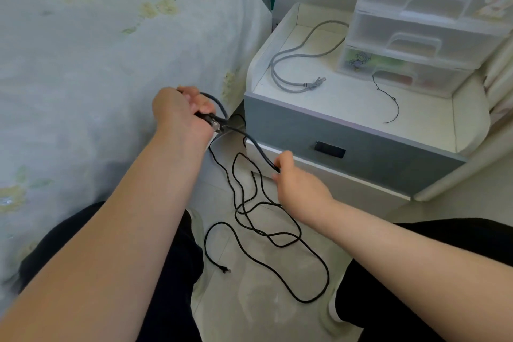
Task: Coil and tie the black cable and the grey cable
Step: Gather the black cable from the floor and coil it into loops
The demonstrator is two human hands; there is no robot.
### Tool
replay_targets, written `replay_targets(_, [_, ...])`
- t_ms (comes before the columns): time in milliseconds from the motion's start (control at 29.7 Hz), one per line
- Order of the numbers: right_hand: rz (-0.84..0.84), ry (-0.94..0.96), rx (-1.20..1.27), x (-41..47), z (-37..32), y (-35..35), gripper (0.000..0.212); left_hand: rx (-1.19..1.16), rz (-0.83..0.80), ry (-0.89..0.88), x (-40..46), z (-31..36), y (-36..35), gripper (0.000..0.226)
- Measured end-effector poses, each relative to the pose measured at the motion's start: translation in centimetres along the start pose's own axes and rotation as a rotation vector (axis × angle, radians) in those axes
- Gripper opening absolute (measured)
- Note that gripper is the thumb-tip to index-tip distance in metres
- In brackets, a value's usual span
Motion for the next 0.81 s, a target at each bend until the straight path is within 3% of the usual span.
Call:
replay_targets(67, [0.027,0.116,-0.272,-0.8,-1.0,0.1,0.025,0.143,0.024,-0.038,0.4,-0.6,0.1,0.038])
replay_targets(134, [-0.009,0.159,-0.382,-1.3,-1.8,0.4,0.037,0.342,-0.004,-0.074,0.5,-1.8,0.0,0.041])
replay_targets(269, [0.008,0.251,-0.481,-1.4,-2.7,1.9,0.035,0.752,-0.148,-0.142,0.2,-4.1,-0.3,0.040])
replay_targets(403, [0.016,0.396,-0.419,-0.8,-3.1,3.5,0.016,1.053,-0.292,-0.236,0.1,-5.3,-0.1,0.037])
replay_targets(538, [-0.003,0.448,-0.393,0.1,-3.1,5.2,0.022,1.303,-0.474,-0.286,-0.2,-6.3,0.4,0.039])
replay_targets(639, [-0.053,0.441,-0.339,0.8,-2.9,6.3,0.023,1.492,-0.513,-0.350,-0.7,-6.7,0.6,0.041])
replay_targets(740, [-0.082,0.430,-0.249,1.3,-2.5,7.2,0.021,1.573,-0.529,-0.338,-0.6,-6.8,0.8,0.043])
replay_targets(807, [-0.110,0.430,-0.167,1.5,-2.3,7.6,0.018,1.515,-0.564,-0.241,-0.5,-7.2,1.2,0.047])
Point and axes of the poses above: each hand's wrist, its own x-axis towards the middle knuckle, its own y-axis out of the back of the hand, z = x × y, the point moved 3 cm from there along x, towards the middle knuckle, and after that the axes turned 2 degrees about -x, right-handed, at the moved point
